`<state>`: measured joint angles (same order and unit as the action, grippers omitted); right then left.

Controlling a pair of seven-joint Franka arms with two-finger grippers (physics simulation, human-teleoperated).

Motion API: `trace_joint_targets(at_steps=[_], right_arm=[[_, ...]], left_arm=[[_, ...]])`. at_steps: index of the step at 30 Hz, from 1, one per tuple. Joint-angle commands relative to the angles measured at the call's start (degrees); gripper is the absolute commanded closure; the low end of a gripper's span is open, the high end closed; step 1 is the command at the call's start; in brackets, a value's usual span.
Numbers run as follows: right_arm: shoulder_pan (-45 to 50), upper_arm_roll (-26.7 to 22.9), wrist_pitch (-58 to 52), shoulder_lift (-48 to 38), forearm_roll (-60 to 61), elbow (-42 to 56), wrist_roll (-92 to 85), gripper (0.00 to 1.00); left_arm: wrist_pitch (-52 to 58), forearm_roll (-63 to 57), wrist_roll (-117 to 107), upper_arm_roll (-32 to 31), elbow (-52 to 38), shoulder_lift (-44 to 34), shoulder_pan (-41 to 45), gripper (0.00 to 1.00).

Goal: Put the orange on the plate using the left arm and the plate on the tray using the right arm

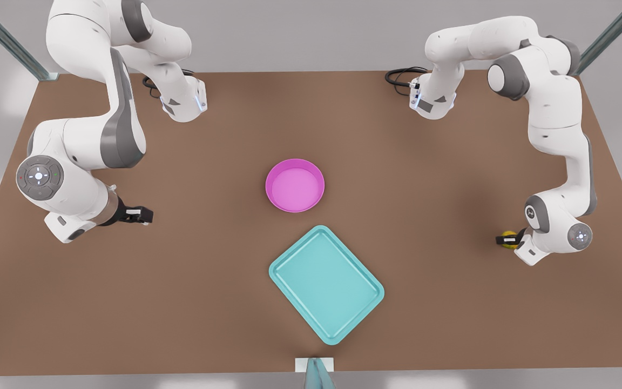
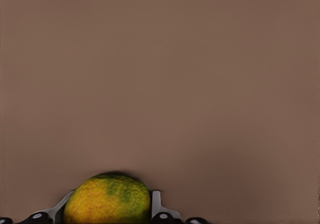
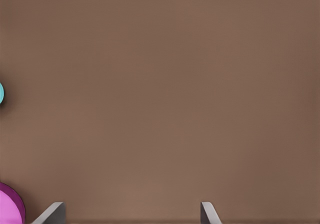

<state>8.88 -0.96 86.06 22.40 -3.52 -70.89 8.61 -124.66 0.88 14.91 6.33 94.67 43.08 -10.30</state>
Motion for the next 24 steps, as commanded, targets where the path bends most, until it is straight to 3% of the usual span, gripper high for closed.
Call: trace_joint_targets(at_steps=[1,6,8,11,13,15,21,22,24], right_arm=[[0.0,0.0,0.0,-0.1,0.1,0.1,0.1,0.0],[0.0,0.0,0.0,-0.1,0.0,0.0,0.1,0.0],[0.0,0.0,0.0,-0.1,0.1,0.0,0.1,0.0],[0.0,0.0,0.0,-0.1,0.1,0.1,0.1,0.0],[0.0,0.0,0.0,-0.1,0.1,0.1,0.1,0.0],[0.0,0.0,0.0,-0.1,0.2,0.0,0.0,0.0],[-1.2,-0.4,-5.9,-0.3,-1.4,3.4,0.4,0.0],[-2.2,-3.8,-6.3,-0.3,-1.0,4.2,0.3,0.0],[-2.8,-4.8,-6.3,0.0,-1.4,4.2,0.1,0.0]], left_arm=[[0.2,0.9,0.9,0.0,0.0,-0.3,0.1,0.39],[3.8,1.0,-4.9,-0.4,0.0,-3.8,3.1,0.39],[11.6,1.0,-20.3,-0.5,-0.2,-8.5,13.1,0.39],[24.8,1.1,-39.9,-0.9,-8.2,-9.2,31.0,0.39],[27.5,2.1,-49.2,-0.9,-11.0,-8.8,43.4,0.39],[27.5,11.2,-56.8,-1.3,-12.8,-7.8,52.5,0.38],[23.9,11.9,-63.6,-3.5,-18.6,-0.5,56.2,0.38],[21.7,12.2,-65.1,-3.5,-18.6,-0.2,56.7,0.38],[21.4,12.2,-67.2,-4.8,-18.6,0.3,57.2,0.37]])
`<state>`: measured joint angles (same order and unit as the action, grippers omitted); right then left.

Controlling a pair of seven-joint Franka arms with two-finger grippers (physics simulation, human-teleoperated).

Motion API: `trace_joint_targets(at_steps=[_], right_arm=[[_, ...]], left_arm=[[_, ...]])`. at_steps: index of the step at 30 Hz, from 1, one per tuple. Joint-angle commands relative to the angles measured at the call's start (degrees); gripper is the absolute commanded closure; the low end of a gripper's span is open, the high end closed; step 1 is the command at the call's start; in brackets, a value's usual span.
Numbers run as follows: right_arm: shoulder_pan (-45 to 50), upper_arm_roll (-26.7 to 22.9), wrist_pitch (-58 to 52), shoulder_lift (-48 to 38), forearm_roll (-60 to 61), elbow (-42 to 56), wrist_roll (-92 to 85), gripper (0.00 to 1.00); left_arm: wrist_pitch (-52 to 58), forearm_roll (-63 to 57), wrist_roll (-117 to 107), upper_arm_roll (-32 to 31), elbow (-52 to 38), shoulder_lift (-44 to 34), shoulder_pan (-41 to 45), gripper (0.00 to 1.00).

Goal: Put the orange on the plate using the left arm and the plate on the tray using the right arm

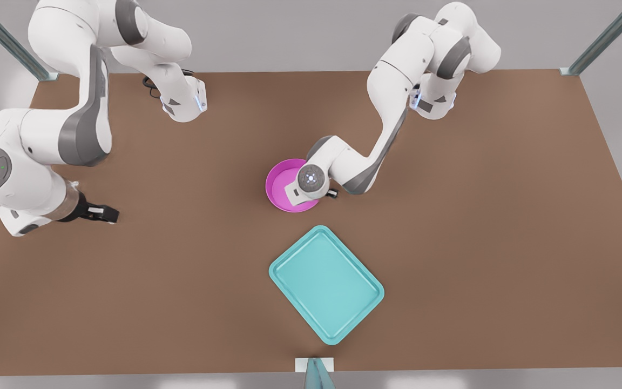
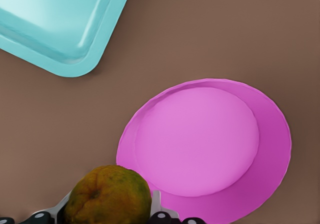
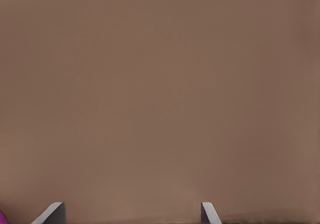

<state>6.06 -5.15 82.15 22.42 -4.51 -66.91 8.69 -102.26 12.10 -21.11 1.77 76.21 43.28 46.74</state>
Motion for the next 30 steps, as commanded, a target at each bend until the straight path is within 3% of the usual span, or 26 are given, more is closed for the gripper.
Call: trace_joint_targets(at_steps=[1,6,10,11,12,16,17,18,19,20,23,24,27,28,30], right_arm=[[-0.1,-0.6,-2.4,0.3,-0.4,0.1,-0.1,0.0],[0.7,-0.2,-3.5,1.8,-0.3,0.0,0.0,0.0],[2.3,0.1,-3.6,1.8,-0.3,0.1,0.1,0.0],[2.6,0.1,-3.5,1.9,-0.2,0.1,0.1,0.0],[2.6,0.3,-3.3,1.9,-0.2,0.1,0.1,0.0],[2.6,0.4,-3.0,2.3,-0.2,0.5,-0.2,0.0],[2.6,0.6,-3.0,2.3,-0.2,0.5,-0.1,0.0],[2.6,0.7,-2.9,2.3,-0.2,0.5,-0.2,0.0],[2.6,0.7,-2.9,2.3,-0.2,0.4,-0.2,0.0],[2.6,0.8,-2.9,2.4,-0.1,0.4,-0.2,0.0],[5.3,0.8,-3.8,3.0,0.9,-0.3,-2.6,0.0],[6.0,1.6,-5.8,3.9,3.5,-0.7,-3.4,0.0],[6.1,2.2,-5.3,8.2,12.0,-2.9,-5.4,0.0],[6.0,2.2,-4.5,9.9,15.1,-3.1,-6.5,0.0],[9.3,2.2,12.2,0.0,17.8,-22.8,-6.5,0.0]], left_arm=[[-1.1,1.1,-31.4,-1.1,-0.1,0.4,0.2,0.37],[-3.1,2.3,-34.4,-3.2,-0.1,1.6,0.2,0.37],[-4.2,2.3,-36.6,-3.9,-0.2,2.4,0.3,0.29],[-4.2,2.3,-36.7,-3.9,-0.2,2.4,0.5,0.25],[-4.2,2.3,-36.9,-3.9,-0.3,2.4,0.5,0.0],[-1.8,1.6,-35.3,-2.8,-2.2,1.2,-0.4,0.0],[3.5,2.0,-30.9,-0.9,-2.2,-1.3,-2.0,0.0],[16.9,1.9,-21.7,2.8,-3.4,-7.1,-6.0,0.0],[30.2,1.3,-10.1,10.4,-7.6,-11.4,-8.0,0.0],[36.7,1.4,1.1,20.6,-11.4,-13.0,-8.0,0.0],[39.7,1.3,24.1,41.1,-12.7,-17.1,-8.1,0.0],[39.2,1.4,23.4,41.0,-12.3,-19.1,-9.1,0.0],[30.1,-13.1,11.9,2.6,-8.3,-28.1,-35.8,0.0],[27.8,-13.2,12.5,0.3,-5.6,-30.7,-37.9,0.0],[29.6,-12.9,12.8,-2.5,-6.1,-30.8,-40.4,0.0]])
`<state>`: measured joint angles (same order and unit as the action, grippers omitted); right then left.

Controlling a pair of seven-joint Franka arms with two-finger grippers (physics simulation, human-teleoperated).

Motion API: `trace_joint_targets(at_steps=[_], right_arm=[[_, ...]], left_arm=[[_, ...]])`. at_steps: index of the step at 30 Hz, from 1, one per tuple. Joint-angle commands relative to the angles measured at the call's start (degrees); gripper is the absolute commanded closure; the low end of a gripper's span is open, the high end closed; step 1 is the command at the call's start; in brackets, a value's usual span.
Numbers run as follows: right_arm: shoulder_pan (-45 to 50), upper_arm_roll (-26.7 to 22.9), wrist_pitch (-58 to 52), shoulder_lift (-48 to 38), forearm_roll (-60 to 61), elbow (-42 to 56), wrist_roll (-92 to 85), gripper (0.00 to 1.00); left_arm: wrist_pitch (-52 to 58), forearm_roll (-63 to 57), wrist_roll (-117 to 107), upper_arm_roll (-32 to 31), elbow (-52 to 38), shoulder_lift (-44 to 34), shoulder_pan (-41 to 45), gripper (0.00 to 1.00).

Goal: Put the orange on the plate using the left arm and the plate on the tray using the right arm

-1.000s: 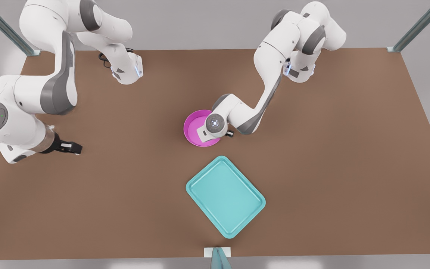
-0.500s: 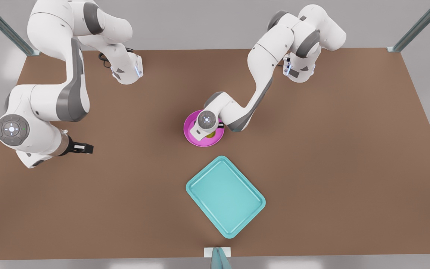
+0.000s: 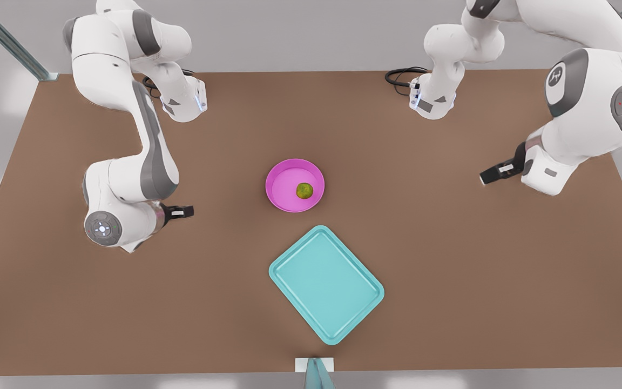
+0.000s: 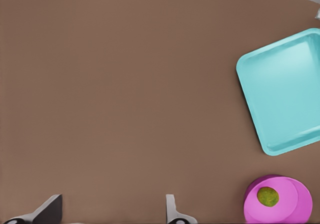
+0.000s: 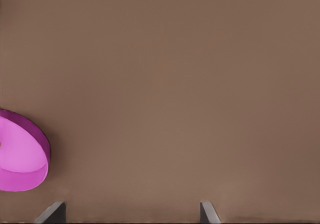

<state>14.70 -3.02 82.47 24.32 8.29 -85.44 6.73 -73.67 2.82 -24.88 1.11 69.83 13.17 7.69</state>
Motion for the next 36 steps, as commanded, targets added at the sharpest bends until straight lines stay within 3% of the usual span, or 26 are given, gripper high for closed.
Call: trace_joint_targets(at_steps=[1,4,6,12,21,30,36], right_arm=[[3.3,0.0,20.7,-7.0,5.0,-13.2,-4.5,0.0],[12.7,0.1,44.9,-10.5,10.7,-32.6,-4.1,0.0],[16.0,0.3,51.0,-10.0,13.5,-37.3,-3.9,0.0],[24.8,3.3,66.6,-0.4,28.4,-36.6,-3.9,0.0],[24.6,3.3,66.5,1.2,28.4,-35.9,-4.9,0.0],[22.2,3.2,63.1,2.7,28.4,-36.6,-20.8,0.0],[22.7,3.3,62.2,4.2,28.4,-35.8,-20.8,0.0]], left_arm=[[1.3,-3.7,16.0,-2.2,0.2,-0.2,-1.5,0.0],[5.0,-3.7,16.8,-2.1,-0.1,0.2,-1.6,0.0],[5.0,-3.6,16.9,-1.9,-0.7,1.7,-1.6,0.0],[5.0,-3.9,16.1,-2.2,-1.1,0.9,-1.1,0.0],[5.1,-3.7,16.5,-2.2,-1.0,0.9,-0.9,0.0],[5.1,-3.8,15.9,-2.3,-1.1,0.8,-0.8,0.0],[7.2,-3.7,16.4,-2.2,-1.1,0.5,-0.8,0.0]])
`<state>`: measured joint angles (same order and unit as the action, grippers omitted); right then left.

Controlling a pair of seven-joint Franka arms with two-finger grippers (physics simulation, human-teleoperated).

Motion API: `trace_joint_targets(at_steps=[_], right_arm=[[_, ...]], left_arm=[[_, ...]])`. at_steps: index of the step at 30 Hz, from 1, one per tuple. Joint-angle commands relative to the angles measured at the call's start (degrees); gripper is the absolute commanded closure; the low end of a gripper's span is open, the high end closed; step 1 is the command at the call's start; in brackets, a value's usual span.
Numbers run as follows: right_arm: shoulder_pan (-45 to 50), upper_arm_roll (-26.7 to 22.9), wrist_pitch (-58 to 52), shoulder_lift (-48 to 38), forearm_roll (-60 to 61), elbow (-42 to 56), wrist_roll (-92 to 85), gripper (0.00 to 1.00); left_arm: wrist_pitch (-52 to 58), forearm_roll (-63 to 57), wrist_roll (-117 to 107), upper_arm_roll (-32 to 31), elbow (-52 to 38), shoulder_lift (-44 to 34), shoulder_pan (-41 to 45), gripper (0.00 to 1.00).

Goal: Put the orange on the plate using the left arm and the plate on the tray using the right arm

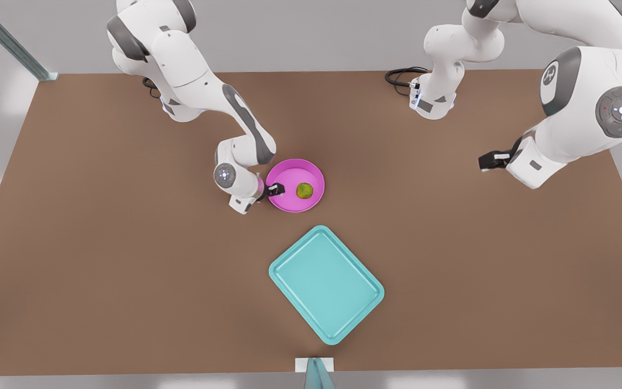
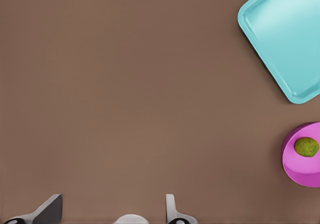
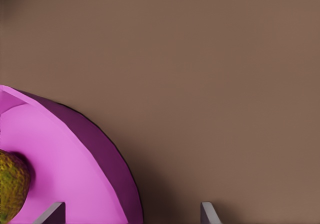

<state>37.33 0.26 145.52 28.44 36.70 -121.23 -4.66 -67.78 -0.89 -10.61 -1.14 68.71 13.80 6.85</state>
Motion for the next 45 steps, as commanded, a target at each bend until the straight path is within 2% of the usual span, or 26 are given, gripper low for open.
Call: trace_joint_targets(at_steps=[1,2,4,6,10,19,23,27,31,35,38,45], right_arm=[[0.0,0.0,-1.2,-0.1,0.0,0.4,-9.4,0.27],[0.0,0.0,-1.3,0.4,0.0,0.7,-9.4,0.38],[-0.1,0.0,-1.3,0.8,0.0,1.2,-9.4,0.54],[-0.2,-0.1,-2.2,0.8,0.0,1.3,-9.6,0.65],[-0.3,-0.1,-3.8,0.7,-0.1,2.1,-9.9,0.79],[-1.8,-0.1,-7.4,-1.2,0.1,6.0,-10.7,0.79],[-3.1,-0.4,-7.7,-0.1,0.4,14.0,-9.1,0.79],[-4.2,-1.5,-7.7,6.1,2.8,25.7,-8.0,0.79],[-3.7,-3.4,-7.3,16.0,2.6,39.3,8.0,0.79],[-3.7,-6.1,-10.1,22.4,11.4,49.9,15.0,0.79],[-3.8,-13.3,-16.9,28.9,18.4,60.3,16.6,0.79],[-4.3,-12.2,-16.1,31.1,19.4,61.7,16.6,0.79]], left_arm=[[1.3,-0.2,1.9,0.0,-0.1,-0.1,-0.1,0.0],[1.3,-0.2,1.9,0.1,-0.1,0.0,-0.1,0.0],[1.4,-0.3,1.3,0.1,-0.1,-0.1,-0.1,0.0],[1.4,-0.2,1.5,0.2,-1.1,-0.4,-0.1,0.0],[1.3,-0.1,2.1,-0.1,-1.3,0.0,-0.1,0.0],[1.3,-0.2,2.1,0.2,-1.3,0.3,-0.1,0.0],[1.3,-0.2,1.6,0.2,-1.3,0.3,-0.1,0.0],[1.4,-0.2,1.6,0.2,-1.3,0.3,-0.1,0.0],[1.2,-0.1,1.6,0.2,-1.3,0.5,-0.1,0.0],[1.3,-0.1,1.6,0.2,-1.3,0.5,-0.1,0.0],[1.3,-0.1,1.6,0.1,-1.3,0.6,-0.1,0.0],[1.3,-0.2,2.4,0.2,-1.3,0.5,-0.1,0.0]])
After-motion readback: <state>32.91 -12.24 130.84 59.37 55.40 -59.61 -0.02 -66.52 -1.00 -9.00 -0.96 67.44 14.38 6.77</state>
